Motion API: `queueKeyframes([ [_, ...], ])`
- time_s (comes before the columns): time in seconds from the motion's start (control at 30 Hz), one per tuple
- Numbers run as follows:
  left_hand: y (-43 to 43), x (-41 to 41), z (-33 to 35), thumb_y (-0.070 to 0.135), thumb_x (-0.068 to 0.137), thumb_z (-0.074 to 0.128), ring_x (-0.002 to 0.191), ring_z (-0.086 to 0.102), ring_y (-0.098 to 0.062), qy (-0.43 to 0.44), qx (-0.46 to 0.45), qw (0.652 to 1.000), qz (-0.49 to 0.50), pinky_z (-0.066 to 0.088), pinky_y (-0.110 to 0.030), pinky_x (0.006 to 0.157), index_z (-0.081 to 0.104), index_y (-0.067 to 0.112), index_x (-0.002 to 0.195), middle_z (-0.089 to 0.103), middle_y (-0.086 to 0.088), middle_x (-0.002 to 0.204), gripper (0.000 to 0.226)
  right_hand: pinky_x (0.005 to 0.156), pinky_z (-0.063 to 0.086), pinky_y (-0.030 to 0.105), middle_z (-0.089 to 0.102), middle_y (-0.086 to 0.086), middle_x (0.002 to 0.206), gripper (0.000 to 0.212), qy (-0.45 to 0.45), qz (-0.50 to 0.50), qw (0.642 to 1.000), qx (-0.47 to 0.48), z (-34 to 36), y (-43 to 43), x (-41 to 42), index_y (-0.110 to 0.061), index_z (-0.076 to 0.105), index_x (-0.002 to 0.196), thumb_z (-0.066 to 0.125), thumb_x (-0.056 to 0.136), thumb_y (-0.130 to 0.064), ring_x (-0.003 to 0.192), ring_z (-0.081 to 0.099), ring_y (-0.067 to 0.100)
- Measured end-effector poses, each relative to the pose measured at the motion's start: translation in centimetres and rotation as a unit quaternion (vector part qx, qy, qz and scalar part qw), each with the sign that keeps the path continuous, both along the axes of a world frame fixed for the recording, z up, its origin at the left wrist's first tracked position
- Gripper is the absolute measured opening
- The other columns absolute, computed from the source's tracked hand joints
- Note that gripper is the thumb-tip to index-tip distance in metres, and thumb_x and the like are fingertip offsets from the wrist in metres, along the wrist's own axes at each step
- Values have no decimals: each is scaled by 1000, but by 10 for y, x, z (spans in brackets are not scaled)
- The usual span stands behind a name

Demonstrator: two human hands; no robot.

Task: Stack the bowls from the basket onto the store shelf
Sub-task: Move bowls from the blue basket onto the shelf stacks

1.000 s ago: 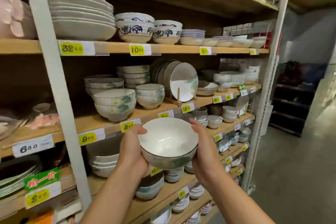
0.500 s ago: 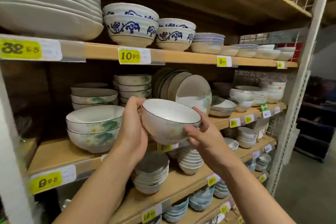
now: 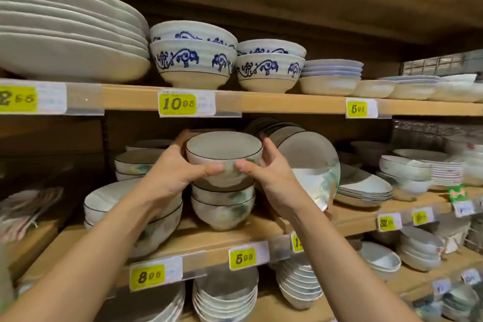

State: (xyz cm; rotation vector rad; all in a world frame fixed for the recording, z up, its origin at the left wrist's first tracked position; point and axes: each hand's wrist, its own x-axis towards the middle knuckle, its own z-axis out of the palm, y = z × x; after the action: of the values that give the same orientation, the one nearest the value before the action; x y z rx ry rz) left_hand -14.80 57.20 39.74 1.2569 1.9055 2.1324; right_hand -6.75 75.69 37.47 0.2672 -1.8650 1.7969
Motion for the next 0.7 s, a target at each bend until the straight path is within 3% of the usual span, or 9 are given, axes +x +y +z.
queueKeyframes([
  [0.13, 3, -11, -1, 28, 48, 94, 105, 68, -11, 14, -36, 999, 2, 54, -17, 80, 61, 37, 111, 73, 6, 110, 72, 89, 53, 24, 69, -5, 120, 75, -11, -31, 998, 52, -4, 7, -12, -24, 51, 128, 86, 65, -45, 114, 63, 11],
  [0.27, 8, -15, -2, 22, 49, 94, 113, 64, -17, -30, -63, 998, 7, 47, -36, 103, 43, 17, 141, 69, -3, 119, 106, 103, 48, 32, 62, -11, 128, 108, -51, -52, 996, 53, -14, 8, -20, -28, 26, 150, 81, 61, -53, 118, 58, 5],
  [0.33, 9, -16, -4, 16, 52, 94, 113, 63, -19, -47, -78, 996, -4, 43, -41, 107, 40, 9, 143, 69, -6, 119, 105, 104, 46, 30, 55, -13, 134, 115, -65, -69, 993, 64, -17, 6, -22, -28, 19, 153, 76, 59, -58, 120, 55, 2],
  [0.37, 9, -15, -4, 15, 54, 90, 112, 64, -19, -56, -83, 995, -5, 43, -41, 107, 43, 7, 141, 70, -6, 117, 100, 100, 47, 22, 54, -20, 131, 115, -72, -75, 992, 70, -19, 5, -23, -30, 17, 153, 73, 58, -61, 116, 54, -5],
  [0.43, 10, -11, -4, 14, 56, 87, 112, 64, -20, -68, -89, 994, 2, 43, -41, 106, 45, 5, 139, 70, -7, 117, 93, 74, 45, 1, 49, -39, 107, 108, -79, -82, 990, 81, -22, 6, -26, -34, 19, 151, 67, 59, -65, 94, 51, -26],
  [0.5, 13, -11, -2, 15, 53, 91, 118, 60, -22, -81, -91, 992, 11, 40, -41, 109, 43, 7, 142, 65, -10, 125, 102, 56, 40, -3, 42, -42, 91, 85, -89, -87, 989, 85, -20, 6, -26, -37, 31, 144, 64, 69, -59, 76, 48, -33],
  [0.57, 16, -12, 2, 22, 46, 96, 129, 50, -25, -92, -103, 990, 23, 35, -41, 112, 39, 12, 145, 55, -11, 137, 115, 56, 42, 1, 46, -33, 92, 36, -105, -88, 987, 79, -20, 7, -28, -48, 46, 112, 63, 80, -50, 78, 52, -28],
  [0.6, 16, -13, 2, 27, 43, 95, 132, 46, -26, -93, -113, 989, 30, 34, -41, 113, 38, 15, 146, 51, -10, 141, 118, 58, 43, 4, 49, -26, 96, 28, -107, -93, 987, 75, -20, 6, -28, -47, 46, 105, 62, 82, -47, 84, 54, -21],
  [0.7, 18, -11, 1, 37, 33, 94, 133, 46, -26, -106, -139, 984, 33, 34, -40, 113, 40, 14, 145, 50, -10, 142, 126, 65, 39, 11, 50, -15, 107, 49, -99, -98, 988, 61, -20, 4, -29, -46, 35, 122, 60, 79, -49, 93, 53, -5],
])
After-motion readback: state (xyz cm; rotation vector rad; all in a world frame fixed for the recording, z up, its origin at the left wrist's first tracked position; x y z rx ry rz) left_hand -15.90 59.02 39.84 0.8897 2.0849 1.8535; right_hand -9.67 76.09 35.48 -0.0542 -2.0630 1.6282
